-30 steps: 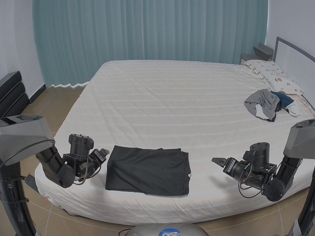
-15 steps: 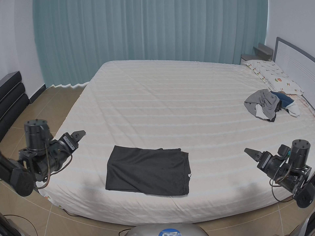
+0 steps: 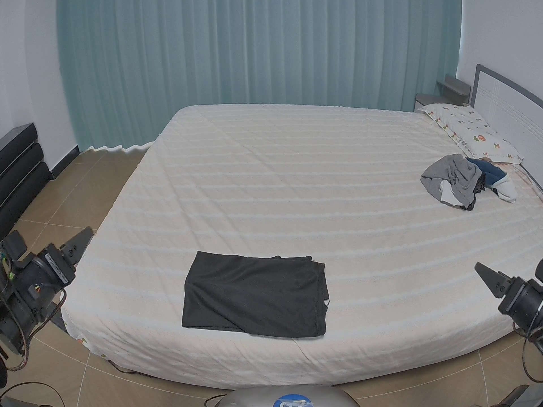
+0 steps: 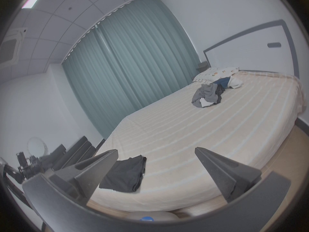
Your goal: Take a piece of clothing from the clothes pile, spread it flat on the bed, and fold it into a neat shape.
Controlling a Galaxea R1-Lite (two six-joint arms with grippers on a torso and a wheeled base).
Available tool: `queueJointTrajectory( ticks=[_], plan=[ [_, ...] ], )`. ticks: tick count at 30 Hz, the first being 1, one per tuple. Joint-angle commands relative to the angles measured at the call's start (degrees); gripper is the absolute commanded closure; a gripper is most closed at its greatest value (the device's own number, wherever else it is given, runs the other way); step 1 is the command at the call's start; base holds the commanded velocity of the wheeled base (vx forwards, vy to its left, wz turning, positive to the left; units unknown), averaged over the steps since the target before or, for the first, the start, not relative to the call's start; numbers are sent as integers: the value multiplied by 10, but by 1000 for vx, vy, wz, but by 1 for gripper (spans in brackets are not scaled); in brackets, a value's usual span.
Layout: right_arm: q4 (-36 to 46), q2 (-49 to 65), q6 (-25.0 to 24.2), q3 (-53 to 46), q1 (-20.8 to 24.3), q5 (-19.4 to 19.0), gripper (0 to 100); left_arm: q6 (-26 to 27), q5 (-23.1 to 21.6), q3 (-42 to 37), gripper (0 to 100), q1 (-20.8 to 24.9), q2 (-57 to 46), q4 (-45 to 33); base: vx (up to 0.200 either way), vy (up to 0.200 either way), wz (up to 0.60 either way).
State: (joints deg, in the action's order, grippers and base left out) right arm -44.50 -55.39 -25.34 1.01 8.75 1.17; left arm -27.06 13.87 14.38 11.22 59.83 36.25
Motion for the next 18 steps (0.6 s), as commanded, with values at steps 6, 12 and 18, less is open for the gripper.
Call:
queueJointTrajectory(
  ticks=[6, 12, 18],
  plan=[
    [412, 425, 108, 66, -7, -8, 0, 152, 76, -16, 0, -6, -339, -208, 0, 0, 0],
    [472, 484, 143, 87, -31, -5, 0, 221, 86, -13, 0, -49, -437, -258, 0, 0, 0],
    [517, 526, 199, 88, -78, -5, 0, 269, 86, -16, 0, -88, -504, -280, 0, 0, 0]
  ],
)
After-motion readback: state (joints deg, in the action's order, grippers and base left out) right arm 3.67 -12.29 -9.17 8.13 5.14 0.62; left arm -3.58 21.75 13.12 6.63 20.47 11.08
